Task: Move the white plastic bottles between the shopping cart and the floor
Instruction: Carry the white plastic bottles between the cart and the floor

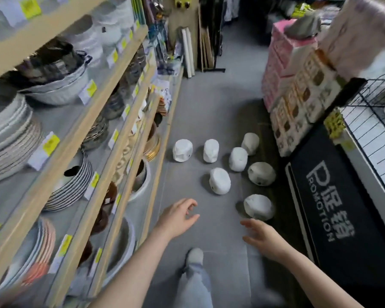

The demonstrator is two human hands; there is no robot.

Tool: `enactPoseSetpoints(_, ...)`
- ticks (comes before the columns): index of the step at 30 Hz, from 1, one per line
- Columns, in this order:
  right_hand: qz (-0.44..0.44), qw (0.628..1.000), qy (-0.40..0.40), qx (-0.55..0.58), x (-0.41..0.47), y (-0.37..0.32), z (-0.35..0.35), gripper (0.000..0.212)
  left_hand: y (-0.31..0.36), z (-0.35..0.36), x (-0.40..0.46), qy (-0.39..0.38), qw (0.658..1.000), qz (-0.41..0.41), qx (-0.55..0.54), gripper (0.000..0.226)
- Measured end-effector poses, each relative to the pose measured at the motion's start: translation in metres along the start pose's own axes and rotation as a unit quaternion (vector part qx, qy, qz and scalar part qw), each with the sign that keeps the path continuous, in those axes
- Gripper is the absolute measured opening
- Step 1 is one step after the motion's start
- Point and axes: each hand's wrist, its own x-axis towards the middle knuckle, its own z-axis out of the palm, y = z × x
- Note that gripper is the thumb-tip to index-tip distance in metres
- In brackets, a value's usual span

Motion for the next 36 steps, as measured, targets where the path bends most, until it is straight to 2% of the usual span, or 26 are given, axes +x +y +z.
enactPoseSetpoints(6, 0.075, 0.997, 0.028, 0.015, 0.076, 0.015, -0.034, 0.047, -0.011, -0.01, 0.127, -0.061, 0.995, 0.055, 0.063, 0.034)
enactPoseSetpoints(12, 0.123, 0.992, 0.035, 0.01, 0.135, 0.076, -0.035, 0.054, -0.025, 0.051, 0.201, -0.095, 0.989, 0.093, 0.065, 0.038)
enactPoseSetpoints(17, 0.129, 0.99, 0.058, -0.008, 0.205, 0.172, -0.005, 0.066, -0.057, 0.146, 0.268, -0.11, 0.983, 0.124, 0.079, 0.046)
enactPoseSetpoints(22, 0.155, 0.982, 0.103, -0.034, 0.29, 0.298, 0.041, 0.08, -0.088, 0.278, 0.351, -0.121, 0.974, 0.173, 0.079, 0.057)
enactPoseSetpoints(26, 0.161, 0.973, 0.156, -0.049, 0.352, 0.389, 0.086, 0.083, -0.104, 0.391, 0.413, -0.131, 0.95, 0.256, 0.121, 0.067)
enactPoseSetpoints(30, 0.164, 0.962, 0.206, -0.074, 0.402, 0.476, 0.112, 0.097, -0.105, 0.488, 0.467, -0.141, 0.924, 0.328, 0.14, 0.075)
enactPoseSetpoints(33, 0.149, 0.961, 0.23, -0.032, 0.426, 0.52, 0.129, 0.105, -0.105, 0.541, 0.5, -0.157, 0.915, 0.346, 0.133, 0.086)
enactPoseSetpoints(36, 0.131, 0.952, 0.275, 0.012, 0.434, 0.529, 0.145, 0.102, -0.109, 0.566, 0.509, -0.191, 0.921, 0.326, 0.099, 0.096)
